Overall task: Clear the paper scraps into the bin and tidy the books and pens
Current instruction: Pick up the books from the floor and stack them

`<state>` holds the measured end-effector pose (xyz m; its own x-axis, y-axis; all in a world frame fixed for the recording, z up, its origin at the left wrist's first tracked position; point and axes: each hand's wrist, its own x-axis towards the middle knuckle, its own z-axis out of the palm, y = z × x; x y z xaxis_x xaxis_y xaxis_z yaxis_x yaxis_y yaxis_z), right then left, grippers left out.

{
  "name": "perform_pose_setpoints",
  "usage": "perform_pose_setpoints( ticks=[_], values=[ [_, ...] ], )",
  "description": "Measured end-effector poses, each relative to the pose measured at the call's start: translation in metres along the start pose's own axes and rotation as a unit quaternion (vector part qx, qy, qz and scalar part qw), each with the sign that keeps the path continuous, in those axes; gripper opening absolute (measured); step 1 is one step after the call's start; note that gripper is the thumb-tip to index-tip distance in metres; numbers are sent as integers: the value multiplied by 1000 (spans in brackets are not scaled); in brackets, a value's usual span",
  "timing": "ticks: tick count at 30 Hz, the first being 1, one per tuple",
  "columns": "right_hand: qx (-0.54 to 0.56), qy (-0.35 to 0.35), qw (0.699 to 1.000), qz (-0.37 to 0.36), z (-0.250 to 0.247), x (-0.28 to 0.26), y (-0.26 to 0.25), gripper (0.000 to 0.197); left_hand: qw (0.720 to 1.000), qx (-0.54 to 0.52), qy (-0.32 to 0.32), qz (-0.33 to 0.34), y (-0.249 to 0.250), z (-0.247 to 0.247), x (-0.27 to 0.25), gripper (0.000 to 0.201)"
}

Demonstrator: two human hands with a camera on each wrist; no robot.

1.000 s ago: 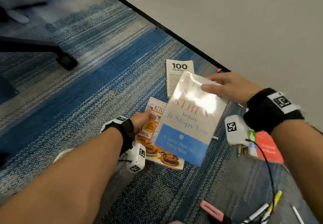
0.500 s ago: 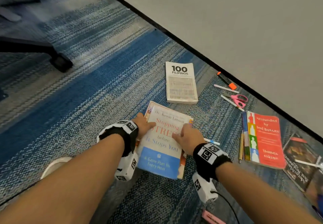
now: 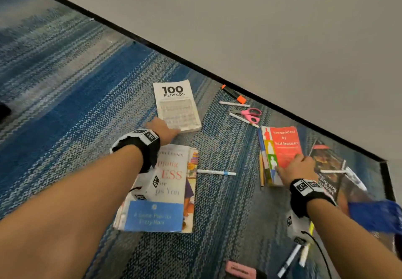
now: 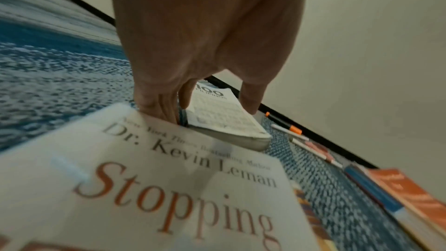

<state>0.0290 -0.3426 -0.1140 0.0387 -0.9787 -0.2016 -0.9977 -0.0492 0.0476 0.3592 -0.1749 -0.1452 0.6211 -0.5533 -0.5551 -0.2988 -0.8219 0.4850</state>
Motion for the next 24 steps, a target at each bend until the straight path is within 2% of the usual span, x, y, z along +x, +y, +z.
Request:
perform_pose_setpoints(
  ticks=[2,5,9,11,14,15,17,19,21,24],
  values=[
    [31,-43,997,50,7,15,25,86,999,33,14,-14,4,12,13,80],
    [95,-121,986,72,26,37,49,95,995,87,37,-29,5,13,28,81],
    [116,-127,981,94,38,46,55,110,990,128,51,-33,6,15,39,77],
    [128,-122,978,115,39,46,54,119,992,106,59,-38,2,17,43,72],
    [193,-157,956,153,50,52,59,140,999,11,43,-30,-5,16,55,64],
    [229,-173,945,158,59,58,64,135,999,-22,29,-36,-6,14,57,65],
    [295,-200,921,157,58,56,64,108,995,-84,20,-55,-6,12,58,69],
    [326,-197,910,161,38,42,52,82,985,-156,39,-63,1,10,54,69],
    [338,-168,912,164,31,39,49,67,965,-253,52,-38,13,4,48,58],
    [358,-137,914,132,11,33,39,50,923,-385,4,21,34,-13,27,46]
  ],
)
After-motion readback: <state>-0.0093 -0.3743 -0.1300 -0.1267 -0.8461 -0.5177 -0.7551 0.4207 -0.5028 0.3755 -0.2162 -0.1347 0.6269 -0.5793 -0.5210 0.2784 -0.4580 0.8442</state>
